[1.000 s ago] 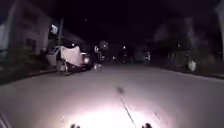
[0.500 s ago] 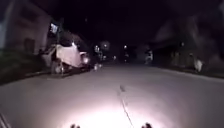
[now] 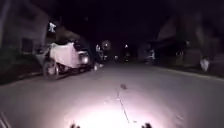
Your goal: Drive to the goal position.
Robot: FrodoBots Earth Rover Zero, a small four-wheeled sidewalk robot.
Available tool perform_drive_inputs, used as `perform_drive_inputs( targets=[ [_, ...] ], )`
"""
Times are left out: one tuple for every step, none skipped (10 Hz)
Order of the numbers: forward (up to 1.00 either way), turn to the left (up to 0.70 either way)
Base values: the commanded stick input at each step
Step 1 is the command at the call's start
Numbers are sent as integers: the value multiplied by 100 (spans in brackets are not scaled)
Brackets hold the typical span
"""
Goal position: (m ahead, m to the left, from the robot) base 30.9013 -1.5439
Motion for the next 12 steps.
perform_drive_inputs(
  targets=[
    [85, 0],
    [85, 0],
    [85, 0],
    [85, 0],
    [85, 0],
    [85, 0],
    [85, 0],
    [85, 0],
    [85, 0],
    [85, 0],
    [85, -25],
    [85, -34]
  ],
)
